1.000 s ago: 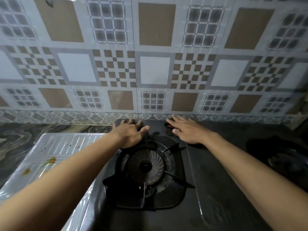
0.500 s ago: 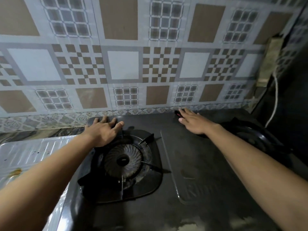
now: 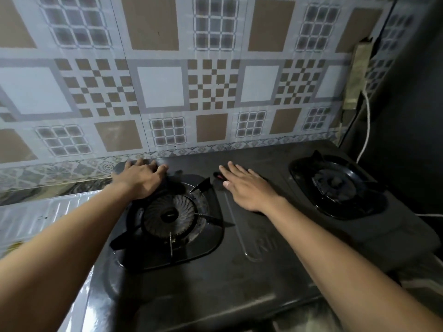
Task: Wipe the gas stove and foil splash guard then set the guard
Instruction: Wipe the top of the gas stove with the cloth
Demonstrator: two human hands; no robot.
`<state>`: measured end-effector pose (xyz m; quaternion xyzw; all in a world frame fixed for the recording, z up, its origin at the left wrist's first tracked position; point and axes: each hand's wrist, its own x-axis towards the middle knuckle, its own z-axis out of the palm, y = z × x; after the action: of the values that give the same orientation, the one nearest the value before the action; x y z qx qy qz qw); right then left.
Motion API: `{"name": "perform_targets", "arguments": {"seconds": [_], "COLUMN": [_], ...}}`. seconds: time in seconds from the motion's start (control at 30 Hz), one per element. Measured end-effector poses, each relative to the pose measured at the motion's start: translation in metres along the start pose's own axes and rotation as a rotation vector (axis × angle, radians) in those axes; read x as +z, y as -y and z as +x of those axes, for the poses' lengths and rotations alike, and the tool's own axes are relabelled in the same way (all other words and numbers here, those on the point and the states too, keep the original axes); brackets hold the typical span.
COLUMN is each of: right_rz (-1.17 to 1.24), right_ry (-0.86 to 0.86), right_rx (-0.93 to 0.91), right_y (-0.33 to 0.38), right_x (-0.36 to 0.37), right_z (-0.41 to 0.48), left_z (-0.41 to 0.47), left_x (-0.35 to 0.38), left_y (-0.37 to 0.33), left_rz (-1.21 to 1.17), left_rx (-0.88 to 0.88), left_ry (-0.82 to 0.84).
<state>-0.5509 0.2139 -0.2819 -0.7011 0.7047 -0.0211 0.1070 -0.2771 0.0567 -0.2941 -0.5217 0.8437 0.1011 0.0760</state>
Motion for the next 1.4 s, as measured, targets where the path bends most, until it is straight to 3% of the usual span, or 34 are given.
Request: {"name": "perform_targets", "arguments": {"seconds": [0.27,0.43,0.7,0.97,1.17,1.4], "right_rz": [0.089,0.056,0.019,0.081,0.125,0.083], "right_ry": [0.021,-0.047,-0.134,-0.104,-0.112,-0.172], "right_rx": [0.437,0.525,0.200,0.428,0.467,0.234], "right_y": [-0.063,-0.047,0.008,-0.045,-0.050,0.002], "right_x": [-0.024,-0.026,-0.002,-0.020,-0.008,0.008], "right_z": [-0.001,0.024,0.013,0.007,-0.043,-0.052], "left_z": [0.008,-0.022,-0.009,-0.025,-0.029,-0.038], "left_x": [0.012,-0.002,0.006,-0.002,-0.005,-0.010], "left_y": [0.005,-0.021,-0.007,-0.023,-0.024,-0.033], "left_rz": [-0.057,-0.109,-0.091,-0.093,-0.081,-0.081], "left_rx": [0.008,-0.077,-0.054,-0.106,-0.101,-0.130], "left_ry": [-0.015,-0.028,-0.054,-0.020,-0.005,-0.004]}}
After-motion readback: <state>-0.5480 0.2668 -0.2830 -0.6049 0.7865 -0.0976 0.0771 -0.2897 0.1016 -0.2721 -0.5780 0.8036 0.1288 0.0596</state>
